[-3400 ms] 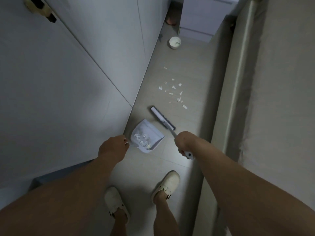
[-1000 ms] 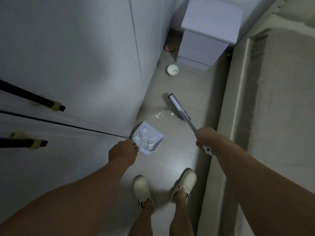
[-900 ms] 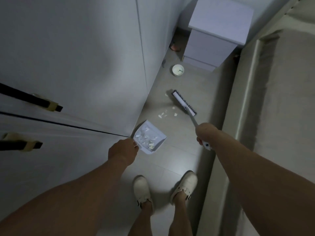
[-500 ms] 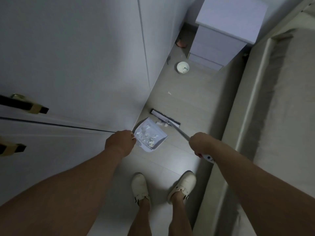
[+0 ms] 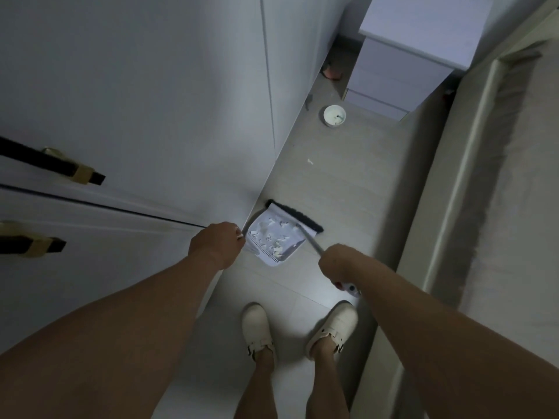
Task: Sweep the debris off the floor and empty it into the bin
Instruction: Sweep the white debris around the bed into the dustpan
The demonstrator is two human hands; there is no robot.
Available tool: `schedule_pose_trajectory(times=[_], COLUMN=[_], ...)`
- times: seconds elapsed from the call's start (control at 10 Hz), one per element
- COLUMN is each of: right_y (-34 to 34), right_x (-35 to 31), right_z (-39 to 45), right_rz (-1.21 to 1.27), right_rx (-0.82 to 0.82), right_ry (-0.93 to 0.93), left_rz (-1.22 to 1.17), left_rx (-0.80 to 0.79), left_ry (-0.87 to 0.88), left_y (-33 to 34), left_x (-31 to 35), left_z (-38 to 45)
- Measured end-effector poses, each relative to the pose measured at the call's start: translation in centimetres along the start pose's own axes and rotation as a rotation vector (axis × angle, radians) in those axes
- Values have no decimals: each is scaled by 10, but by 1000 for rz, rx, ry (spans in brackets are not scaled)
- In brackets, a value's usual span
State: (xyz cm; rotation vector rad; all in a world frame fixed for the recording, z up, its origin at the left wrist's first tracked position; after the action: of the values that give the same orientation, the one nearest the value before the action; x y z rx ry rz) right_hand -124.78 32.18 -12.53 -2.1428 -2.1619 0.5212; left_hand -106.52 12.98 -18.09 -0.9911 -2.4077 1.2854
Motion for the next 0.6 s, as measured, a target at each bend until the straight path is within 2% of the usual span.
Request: schedule_pose_trajectory(times=[0.1, 0.2, 0.3, 0.4, 0.6], right_y=[-2, -22, -19, 4, 30], right_x=[17, 21, 8, 8, 10], right_z=[-24, -26, -23, 10, -5], right_rz=[-365, -276, -370, -68, -106], right_rx=[-34, 40, 42, 100, 1], right_ry=[3, 58, -3, 95, 104], left_rz=[-8, -22, -20, -37, -28], left_rx=[-6, -4, -4, -2, -4], left_ry=[-1, -6, 5, 15, 13], left_y=[3, 5, 6, 6, 8], left_x=[2, 5, 5, 1, -7], left_z=[-8, -17, -20, -16, -14])
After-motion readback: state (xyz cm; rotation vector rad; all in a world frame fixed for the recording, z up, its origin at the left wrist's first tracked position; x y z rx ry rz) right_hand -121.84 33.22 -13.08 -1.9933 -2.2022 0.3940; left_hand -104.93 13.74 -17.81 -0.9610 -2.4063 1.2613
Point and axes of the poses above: each hand's wrist, its own z-axis towards the middle knuckle, its own y-axis out of the palm, x = y × z, the point moved 3 cm from there along z, towards the middle knuckle, and after that the axes turned 14 degrees about z, right-handed, at the moved point
